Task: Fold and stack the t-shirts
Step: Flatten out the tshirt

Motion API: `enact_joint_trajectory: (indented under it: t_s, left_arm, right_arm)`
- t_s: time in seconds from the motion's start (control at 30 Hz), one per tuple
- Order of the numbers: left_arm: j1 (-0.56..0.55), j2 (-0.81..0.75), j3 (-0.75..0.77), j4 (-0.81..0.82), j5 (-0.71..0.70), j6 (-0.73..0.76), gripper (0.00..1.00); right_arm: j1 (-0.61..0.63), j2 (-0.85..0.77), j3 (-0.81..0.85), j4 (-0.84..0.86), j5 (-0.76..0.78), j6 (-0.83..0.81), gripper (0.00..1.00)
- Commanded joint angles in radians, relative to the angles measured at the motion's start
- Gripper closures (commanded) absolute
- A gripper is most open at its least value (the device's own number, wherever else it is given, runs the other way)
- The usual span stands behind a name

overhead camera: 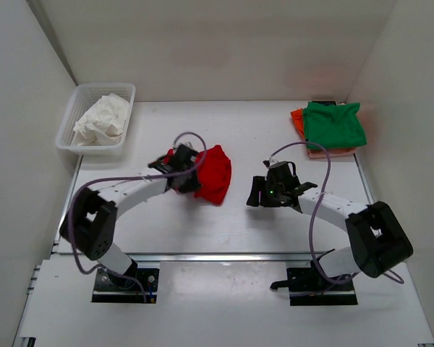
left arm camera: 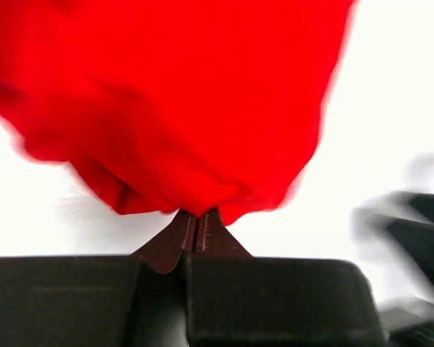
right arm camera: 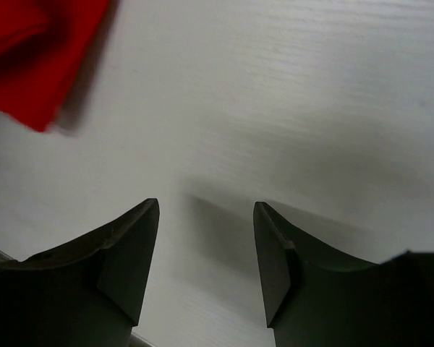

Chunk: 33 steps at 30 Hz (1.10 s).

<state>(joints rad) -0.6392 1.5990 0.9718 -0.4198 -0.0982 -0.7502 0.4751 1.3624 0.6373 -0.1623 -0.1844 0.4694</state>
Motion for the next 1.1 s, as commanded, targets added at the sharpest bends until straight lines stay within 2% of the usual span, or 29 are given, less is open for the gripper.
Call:
enact_joint_trajectory:
  t_s: [0.0, 0.1, 0.3, 0.37, 0.43, 0.57, 0.67, 0.73, 0.77, 0.8, 0.87, 0.9, 1.03, 1.07]
  left_arm:
    - [0.183, -0.213, 0.169, -0.204, 0.125, 0.101, 1.00]
    - [0.236, -0.252, 0.208, -0.253, 0.184, 0.132, 1.00]
    - [0.201, -0.272, 0.041, -0.139, 0.218, 0.077, 1.00]
    - [0.187, -0.283, 0.013, -0.116, 0.212, 0.061, 1.00]
    - [0.193, -0.287, 0.011, -0.123, 0.203, 0.057, 1.00]
    - [0.222, -0.313, 0.005, -0.134, 0.210, 0.072, 1.00]
    - [0.256, -0.335, -0.013, -0.136, 0.224, 0.081, 1.00]
    - [0.268, -0.341, -0.018, -0.132, 0.241, 0.081, 0.96]
    - [0.274, -0.349, -0.025, -0.128, 0.256, 0.080, 0.91]
    - [0.274, -0.352, -0.036, -0.122, 0.279, 0.077, 0.82]
    - [0.277, -0.353, -0.051, -0.091, 0.301, 0.062, 0.71]
    - [0.271, -0.353, -0.054, -0.085, 0.302, 0.052, 0.72]
    - [0.269, -0.341, -0.074, -0.060, 0.356, 0.026, 0.95]
    - [0.265, -0.343, -0.077, -0.059, 0.389, 0.020, 0.92]
  right_arm:
    - [0.019, 0.072, 0.050, 0.185, -0.053, 0.029, 0.47]
    - [0.045, 0.164, 0.096, 0.289, -0.124, 0.077, 0.45]
    - [0.112, 0.259, 0.114, 0.582, -0.225, 0.273, 0.42]
    - [0.146, 0.290, 0.104, 0.683, -0.211, 0.378, 0.41]
    - [0.175, 0.314, 0.104, 0.714, -0.175, 0.410, 0.41]
    - [0.227, 0.368, 0.214, 0.568, -0.079, 0.324, 0.42]
    - [0.240, 0.395, 0.232, 0.552, -0.070, 0.327, 0.46]
    - [0.250, 0.380, 0.236, 0.518, -0.052, 0.308, 0.51]
    - [0.266, 0.360, 0.237, 0.465, -0.009, 0.289, 0.50]
    - [0.287, 0.331, 0.237, 0.428, 0.040, 0.261, 0.51]
    - [0.272, 0.285, 0.179, 0.425, 0.051, 0.245, 0.50]
    - [0.266, 0.264, 0.170, 0.426, 0.049, 0.242, 0.50]
    - [0.257, 0.244, 0.153, 0.400, 0.068, 0.216, 0.50]
    - [0.263, 0.253, 0.157, 0.386, 0.068, 0.210, 0.50]
